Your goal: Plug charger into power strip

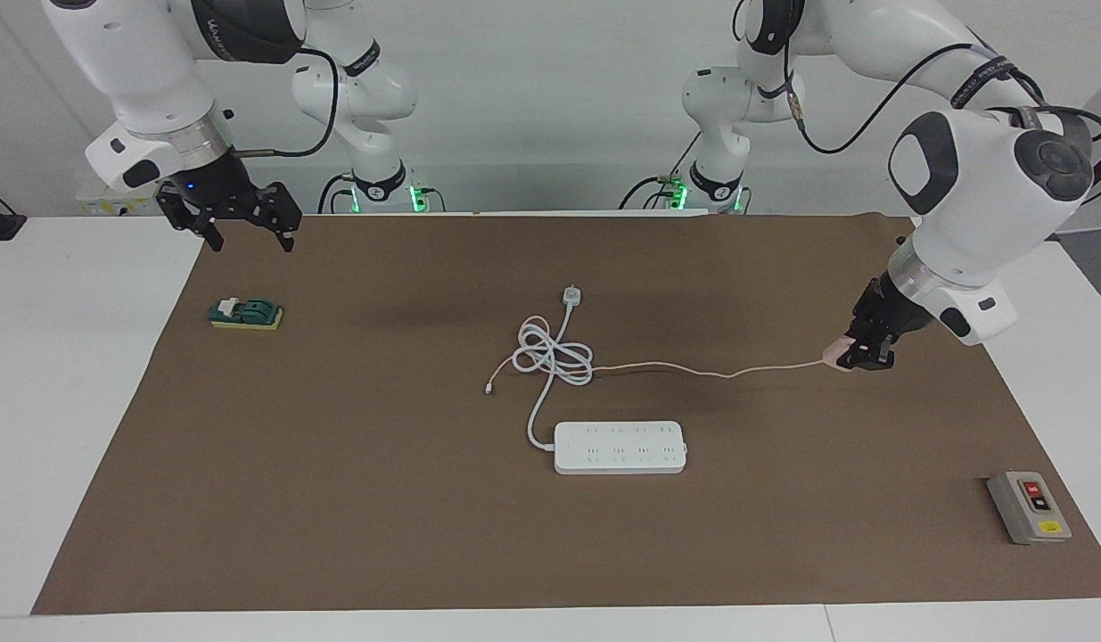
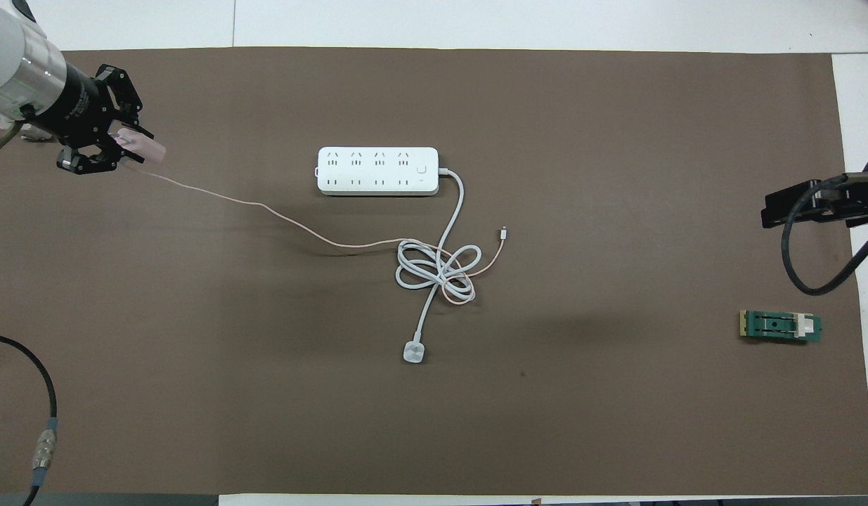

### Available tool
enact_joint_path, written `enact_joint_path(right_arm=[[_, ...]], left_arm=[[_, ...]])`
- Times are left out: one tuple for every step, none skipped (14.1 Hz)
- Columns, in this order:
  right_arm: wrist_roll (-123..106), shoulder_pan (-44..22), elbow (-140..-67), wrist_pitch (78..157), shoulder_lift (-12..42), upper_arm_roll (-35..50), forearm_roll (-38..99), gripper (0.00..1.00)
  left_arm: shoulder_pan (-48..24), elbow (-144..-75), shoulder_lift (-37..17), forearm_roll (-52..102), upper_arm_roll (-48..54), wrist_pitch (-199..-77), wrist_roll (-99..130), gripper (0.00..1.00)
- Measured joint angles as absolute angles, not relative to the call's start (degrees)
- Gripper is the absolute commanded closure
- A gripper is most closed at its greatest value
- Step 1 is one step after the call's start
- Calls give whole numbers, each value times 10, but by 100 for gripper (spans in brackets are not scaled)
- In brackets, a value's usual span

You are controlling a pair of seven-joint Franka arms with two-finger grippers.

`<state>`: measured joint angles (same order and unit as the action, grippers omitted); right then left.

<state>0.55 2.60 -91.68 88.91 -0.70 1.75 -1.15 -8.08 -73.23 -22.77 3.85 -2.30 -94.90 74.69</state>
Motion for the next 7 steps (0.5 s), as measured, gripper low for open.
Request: enact_joint_path(right_arm=[[5,26,-917,889,-7,18,-12,0],[5,26,-917,889,-7,18,-12,0],[5,26,-917,889,-7,18,-12,0],[5,26,-918,889,-7,18,-12,0],[5,26,-918,889,-7,18,-12,0],[5,25,-919,889,-7,19,-12,0],[5,25,-920,889,-7,19,-12,0]], left_arm=[[-92,-732,-233,38,-23,-954,777,100],[-104,-732,-237,37,-23,-957,808,100],[-113,-732,-241,36,-23,-959,838,100],[-118,-732,-243,36,-23,-960,866,100],[-120,-732,-246,36,-23,-960,891,100],[-120,-733,-250,36,-23,-963,915,100],[-121,-733,-257,36,-23,-972,935,100]])
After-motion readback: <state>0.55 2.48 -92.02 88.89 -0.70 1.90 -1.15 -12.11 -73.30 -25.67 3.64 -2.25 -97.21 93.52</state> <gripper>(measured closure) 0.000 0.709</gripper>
